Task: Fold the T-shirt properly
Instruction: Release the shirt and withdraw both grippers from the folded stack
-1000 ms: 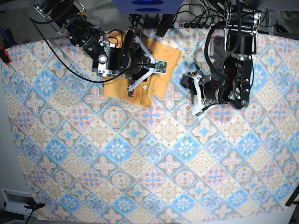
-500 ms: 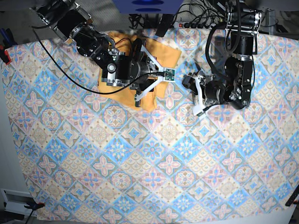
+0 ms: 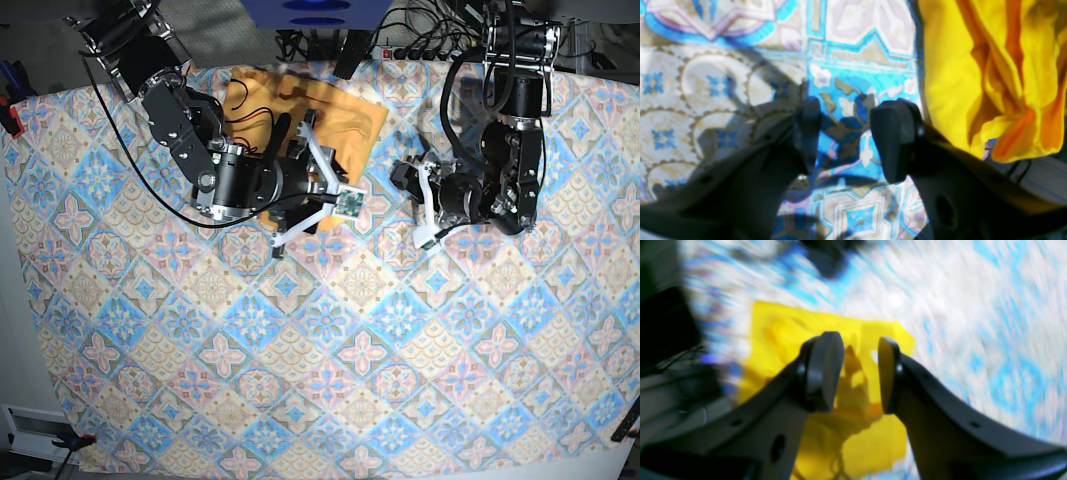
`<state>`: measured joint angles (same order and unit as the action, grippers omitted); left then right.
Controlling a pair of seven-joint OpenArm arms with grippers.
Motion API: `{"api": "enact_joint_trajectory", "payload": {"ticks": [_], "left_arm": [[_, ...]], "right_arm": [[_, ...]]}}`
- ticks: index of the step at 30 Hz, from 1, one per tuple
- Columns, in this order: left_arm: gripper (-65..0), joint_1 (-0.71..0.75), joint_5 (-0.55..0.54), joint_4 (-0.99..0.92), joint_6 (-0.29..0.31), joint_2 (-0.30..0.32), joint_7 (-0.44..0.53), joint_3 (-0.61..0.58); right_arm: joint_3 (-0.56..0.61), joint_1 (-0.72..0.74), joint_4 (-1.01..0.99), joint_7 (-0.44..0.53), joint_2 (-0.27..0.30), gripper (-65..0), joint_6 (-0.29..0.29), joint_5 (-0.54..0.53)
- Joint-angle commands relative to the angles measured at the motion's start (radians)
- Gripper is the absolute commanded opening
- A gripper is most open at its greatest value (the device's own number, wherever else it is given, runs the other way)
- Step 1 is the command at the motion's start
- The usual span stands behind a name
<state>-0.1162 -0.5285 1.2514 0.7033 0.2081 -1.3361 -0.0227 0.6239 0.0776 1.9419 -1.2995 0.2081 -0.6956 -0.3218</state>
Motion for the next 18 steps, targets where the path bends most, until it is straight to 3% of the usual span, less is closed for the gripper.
{"api": "enact_joint_trajectory", "payload": {"ticks": [1,5,12,18], "left_arm": [[-35.6,-0.006,0.008,0.011,-0.005,0.007,-0.019,-0.001],[-35.7,0.013,0.003,0.092,-0.005,0.007,-0.060,-0.010],[-35.9,0.180,0.001,0.591,-0.005,0.052,-0.060,-0.038],[-37.1,0.264,0.005,0.641,-0.005,0.052,-0.060,-0.046]], "right_arm": [[-0.029,-0.006,0.017,0.010,0.003,-44.1,-0.003,0.000],[-0.132,-0.068,0.018,0.010,0.004,-44.1,-0.003,0.085],[-0.284,-0.178,0.017,0.120,0.000,-44.4,-0.003,0.315],[-0.427,-0.210,0.014,0.145,-0.060,-54.2,-0.003,0.435]]}}
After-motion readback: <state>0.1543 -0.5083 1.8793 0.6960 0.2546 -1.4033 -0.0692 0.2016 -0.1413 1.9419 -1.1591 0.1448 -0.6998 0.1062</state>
